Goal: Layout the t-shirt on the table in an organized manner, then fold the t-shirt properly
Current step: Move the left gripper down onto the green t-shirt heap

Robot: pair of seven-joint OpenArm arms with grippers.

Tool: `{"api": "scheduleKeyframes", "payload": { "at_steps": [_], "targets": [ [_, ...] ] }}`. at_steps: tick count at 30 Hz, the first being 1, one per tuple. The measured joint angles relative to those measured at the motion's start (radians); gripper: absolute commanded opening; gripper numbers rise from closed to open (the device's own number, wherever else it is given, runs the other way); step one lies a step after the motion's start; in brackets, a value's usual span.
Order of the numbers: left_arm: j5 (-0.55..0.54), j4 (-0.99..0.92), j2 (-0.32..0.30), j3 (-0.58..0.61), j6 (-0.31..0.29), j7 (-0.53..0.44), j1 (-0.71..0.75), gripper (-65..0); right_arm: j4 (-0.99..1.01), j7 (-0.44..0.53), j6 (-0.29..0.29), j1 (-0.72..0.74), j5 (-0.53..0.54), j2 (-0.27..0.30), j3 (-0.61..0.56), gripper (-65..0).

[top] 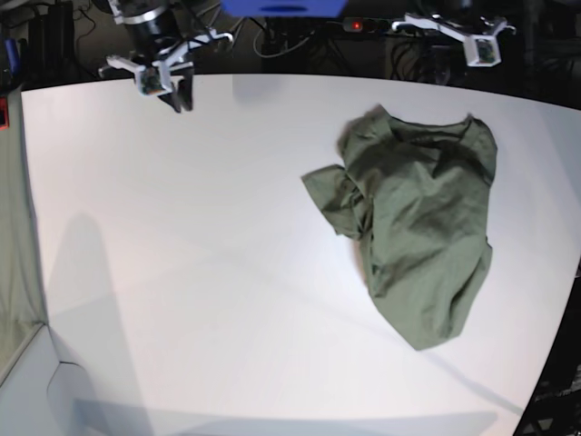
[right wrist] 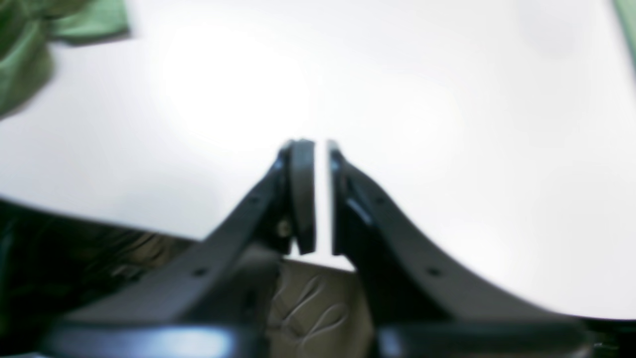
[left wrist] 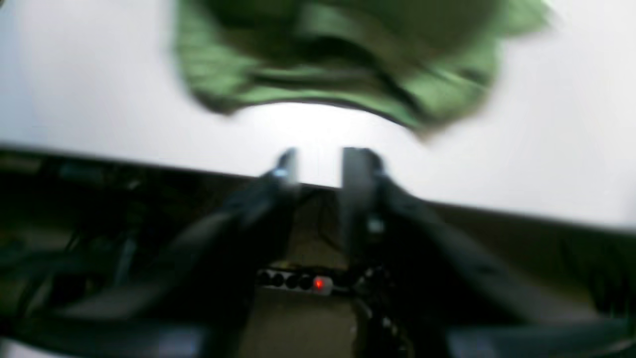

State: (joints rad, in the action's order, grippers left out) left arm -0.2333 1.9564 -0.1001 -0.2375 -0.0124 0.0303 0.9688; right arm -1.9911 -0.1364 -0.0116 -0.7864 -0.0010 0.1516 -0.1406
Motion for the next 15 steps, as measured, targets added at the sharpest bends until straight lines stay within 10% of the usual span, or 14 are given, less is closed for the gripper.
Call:
{"api": "scheduleKeyframes", "payload": {
  "at_steps": [6,15],
  "targets": [
    [-0.161,-0.006,-0.008,-0.16,0.002,0.002,-0.084,-29.3,-0.001,-0.047,0.0,0.071,0.0,0.001,-0.103,-34.4],
    [-0.161,-0.181,-0.008,-0.167,-0.003,0.003,-0.256,-29.3,-0.001,-0.192,0.0,0.172,0.0,0.003,-0.183,-32.8]
  ]
}}
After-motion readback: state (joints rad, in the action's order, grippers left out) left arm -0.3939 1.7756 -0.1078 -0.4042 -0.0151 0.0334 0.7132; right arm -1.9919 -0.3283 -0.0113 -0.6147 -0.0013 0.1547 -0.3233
